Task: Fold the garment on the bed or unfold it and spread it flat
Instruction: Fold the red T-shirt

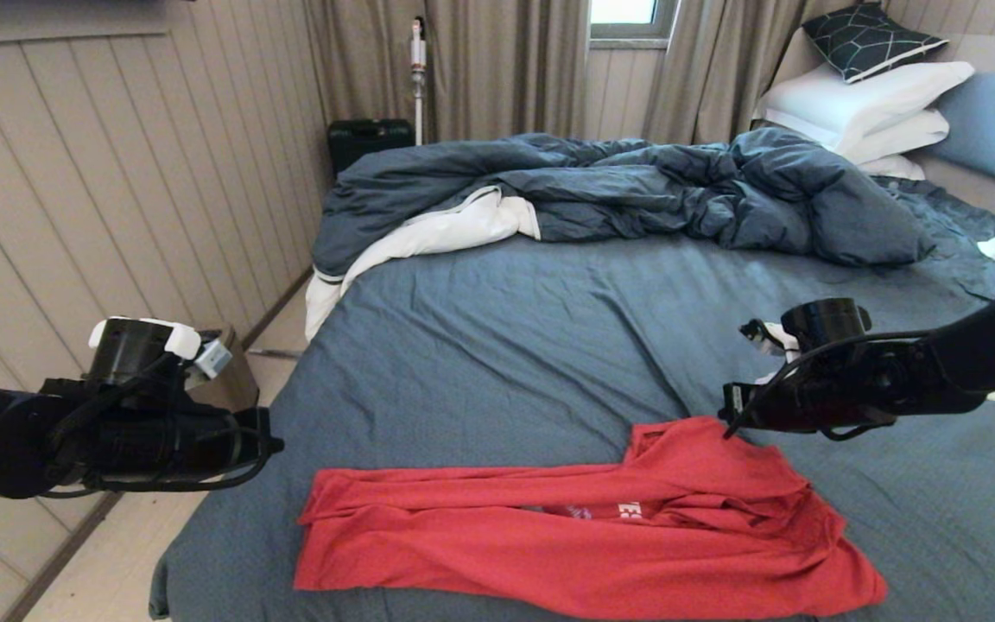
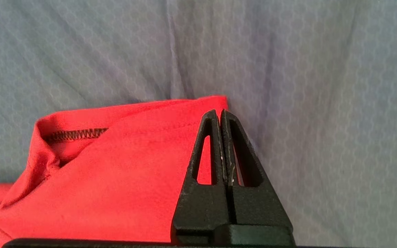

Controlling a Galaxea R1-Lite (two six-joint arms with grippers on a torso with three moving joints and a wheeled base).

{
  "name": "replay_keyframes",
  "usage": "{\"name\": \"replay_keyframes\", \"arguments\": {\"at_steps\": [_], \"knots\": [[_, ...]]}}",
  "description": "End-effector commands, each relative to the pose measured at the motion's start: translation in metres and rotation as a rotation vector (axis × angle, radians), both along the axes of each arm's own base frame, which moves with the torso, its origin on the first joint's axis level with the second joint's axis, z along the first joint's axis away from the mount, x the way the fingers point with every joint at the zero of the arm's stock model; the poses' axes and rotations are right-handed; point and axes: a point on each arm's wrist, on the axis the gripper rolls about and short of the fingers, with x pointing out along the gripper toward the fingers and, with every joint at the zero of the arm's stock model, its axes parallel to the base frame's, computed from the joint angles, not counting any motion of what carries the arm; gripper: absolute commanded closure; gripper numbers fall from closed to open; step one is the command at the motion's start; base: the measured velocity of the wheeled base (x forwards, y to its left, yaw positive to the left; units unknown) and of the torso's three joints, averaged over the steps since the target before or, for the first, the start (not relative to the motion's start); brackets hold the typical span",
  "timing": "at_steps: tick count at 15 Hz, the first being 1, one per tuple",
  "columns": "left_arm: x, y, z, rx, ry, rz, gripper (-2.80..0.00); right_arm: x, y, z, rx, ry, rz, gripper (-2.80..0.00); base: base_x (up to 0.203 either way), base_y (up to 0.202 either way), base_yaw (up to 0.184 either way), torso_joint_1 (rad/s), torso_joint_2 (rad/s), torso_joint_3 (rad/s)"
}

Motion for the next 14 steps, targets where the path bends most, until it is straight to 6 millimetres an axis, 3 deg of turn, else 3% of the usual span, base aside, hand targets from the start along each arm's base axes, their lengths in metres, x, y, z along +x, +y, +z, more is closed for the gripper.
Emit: {"name": "replay_keyframes", "arguments": {"at_steps": [1, 5, 12, 13, 14], "knots": [[-0.001, 0.0, 0.003, -0.003, -0.01, -0.001, 0.0, -0.006, 0.001, 0.005, 0.003, -0.006, -0.003, 0.0, 0.0, 0.0, 0.0, 0.0, 0.0, 0.0], [-0.003, 0.001, 0.011, 0.007, -0.042, 0.007, 0.0, -0.023, -0.001, 0.017, -0.001, -0.022, -0.004, 0.0, 0.0, 0.0, 0.0, 0.0, 0.0, 0.0], [-0.015, 0.006, 0.038, 0.048, -0.135, 0.061, 0.0, -0.049, -0.009, 0.067, -0.045, -0.162, -0.083, 0.0, 0.0, 0.0, 0.0, 0.0, 0.0, 0.0], [-0.017, 0.006, 0.04, 0.049, -0.13, 0.062, 0.0, -0.055, -0.012, 0.068, -0.06, -0.159, -0.106, -2.8, 0.0, 0.0, 0.0, 0.0, 0.0, 0.0], [-0.02, 0.006, 0.042, 0.05, -0.121, 0.066, -2.31, -0.059, -0.013, 0.066, -0.087, -0.152, -0.137, -2.8, 0.0, 0.0, 0.0, 0.0, 0.0, 0.0]]}}
